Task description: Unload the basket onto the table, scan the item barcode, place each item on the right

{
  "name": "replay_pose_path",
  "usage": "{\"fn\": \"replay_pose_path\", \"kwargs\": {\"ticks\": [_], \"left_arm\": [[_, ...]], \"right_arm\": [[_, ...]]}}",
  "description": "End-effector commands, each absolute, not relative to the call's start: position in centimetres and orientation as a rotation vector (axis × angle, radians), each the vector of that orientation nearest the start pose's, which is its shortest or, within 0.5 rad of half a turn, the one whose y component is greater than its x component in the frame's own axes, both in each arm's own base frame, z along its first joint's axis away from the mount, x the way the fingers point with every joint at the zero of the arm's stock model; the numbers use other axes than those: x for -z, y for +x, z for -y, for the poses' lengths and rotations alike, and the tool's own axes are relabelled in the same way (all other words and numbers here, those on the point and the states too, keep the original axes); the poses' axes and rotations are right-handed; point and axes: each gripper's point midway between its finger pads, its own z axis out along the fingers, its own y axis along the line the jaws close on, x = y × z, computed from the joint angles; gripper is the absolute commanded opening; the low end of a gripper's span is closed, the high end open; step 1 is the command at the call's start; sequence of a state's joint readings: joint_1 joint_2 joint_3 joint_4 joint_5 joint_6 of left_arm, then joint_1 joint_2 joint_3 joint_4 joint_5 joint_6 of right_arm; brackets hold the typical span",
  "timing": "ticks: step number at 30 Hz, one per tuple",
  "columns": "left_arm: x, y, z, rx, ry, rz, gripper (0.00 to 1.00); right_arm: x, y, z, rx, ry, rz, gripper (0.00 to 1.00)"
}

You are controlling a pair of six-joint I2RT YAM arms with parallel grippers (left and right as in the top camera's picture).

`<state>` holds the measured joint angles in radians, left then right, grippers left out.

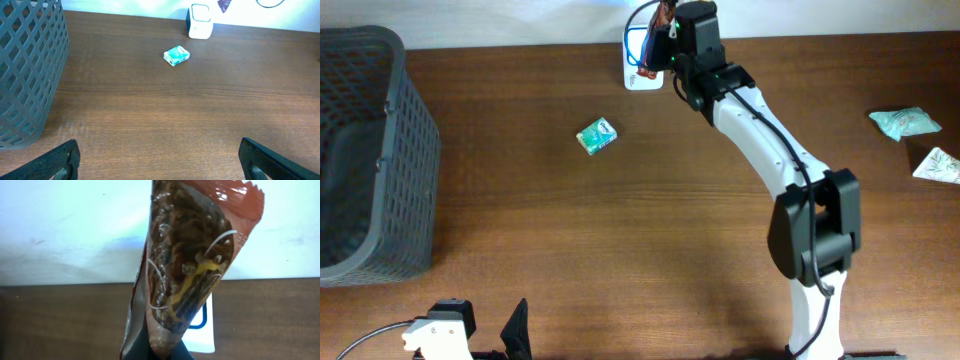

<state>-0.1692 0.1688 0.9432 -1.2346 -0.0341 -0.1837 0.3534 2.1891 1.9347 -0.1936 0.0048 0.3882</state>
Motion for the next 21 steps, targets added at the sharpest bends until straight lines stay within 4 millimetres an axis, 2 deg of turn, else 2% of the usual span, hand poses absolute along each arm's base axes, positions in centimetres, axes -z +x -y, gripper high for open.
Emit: {"fn": "replay_pose_path", "kwargs": {"ticks": [1,6,11,14,17,21], "left_arm": [[-26.3,11.2,1.2,0.182,-0.046,-2.028,0.99],[-26.3,11.2,1.2,0.182,-0.046,-2.028,0.99],[-26.3,11.2,1.2,0.182,-0.046,-2.028,0.99],[-26.3,11.2,1.2,0.182,-0.046,-2.028,0.99],[-26.3,11.2,1.2,0.182,-0.046,-2.028,0.99],[-26.3,11.2,1.2,0.182,-0.046,-2.028,0.99]], "right_arm": [[-20.9,63.0,-22.2,-0.420,0.046,-2.043,0.04],[-17.8,64.7,-22.8,-0.405,0.028,-2.055,0.04],[-14.0,64.3,-23.5,-0.234,-0.254,-2.100,0.05],[-13.6,64.0,-24.0,-0.133,-0.429,-2.078,0.09],[-13.5,64.0,-23.7,-0.099,-0.425,-2.080,0.09],[-12.4,63.4,-23.9,-0.095,-0.441,-2.119,0.05]]}}
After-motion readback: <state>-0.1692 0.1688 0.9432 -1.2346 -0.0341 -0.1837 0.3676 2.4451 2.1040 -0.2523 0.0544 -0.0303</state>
